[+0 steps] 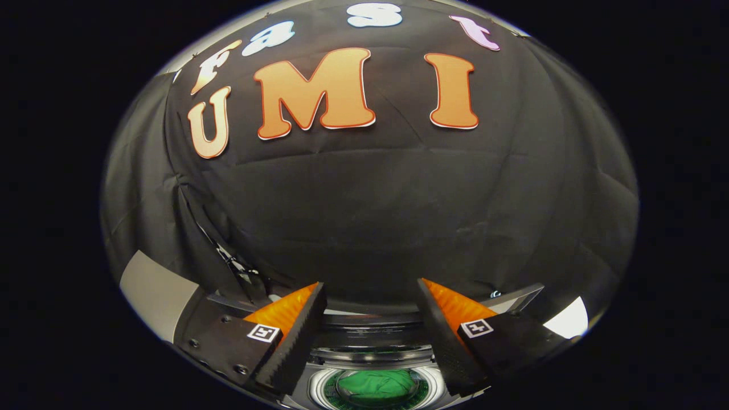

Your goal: Put the clothes into the washing machine and then close the washing machine lid.

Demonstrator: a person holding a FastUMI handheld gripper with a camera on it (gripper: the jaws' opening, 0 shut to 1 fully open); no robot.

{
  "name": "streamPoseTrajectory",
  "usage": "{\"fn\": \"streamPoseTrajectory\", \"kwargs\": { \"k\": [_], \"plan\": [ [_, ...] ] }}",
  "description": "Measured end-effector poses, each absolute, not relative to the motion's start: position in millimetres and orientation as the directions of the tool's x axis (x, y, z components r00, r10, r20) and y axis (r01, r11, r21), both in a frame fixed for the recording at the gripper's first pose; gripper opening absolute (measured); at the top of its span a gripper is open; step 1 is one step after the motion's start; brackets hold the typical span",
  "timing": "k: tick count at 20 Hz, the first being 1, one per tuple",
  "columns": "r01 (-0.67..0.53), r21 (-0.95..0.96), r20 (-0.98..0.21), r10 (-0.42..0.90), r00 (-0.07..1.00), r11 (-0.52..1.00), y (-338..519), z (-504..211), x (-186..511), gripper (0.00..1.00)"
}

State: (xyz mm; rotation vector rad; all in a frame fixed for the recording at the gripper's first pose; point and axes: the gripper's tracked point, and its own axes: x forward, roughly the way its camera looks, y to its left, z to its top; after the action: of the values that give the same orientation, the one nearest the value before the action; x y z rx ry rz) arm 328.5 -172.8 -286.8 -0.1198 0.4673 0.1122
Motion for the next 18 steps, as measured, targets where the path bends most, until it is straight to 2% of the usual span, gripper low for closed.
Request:
{"fn": "streamPoseTrajectory", "kwargs": {
  "k": [7, 18],
  "plan": [
    [-0.133, -0.089, -0.444, 0.081, 0.892, 0.987, -175, -287, 321, 1.0],
    [-0.146, -0.097, -0.451, 0.087, 0.888, 0.985, -184, -287, 255, 1.0]
  ]
}}
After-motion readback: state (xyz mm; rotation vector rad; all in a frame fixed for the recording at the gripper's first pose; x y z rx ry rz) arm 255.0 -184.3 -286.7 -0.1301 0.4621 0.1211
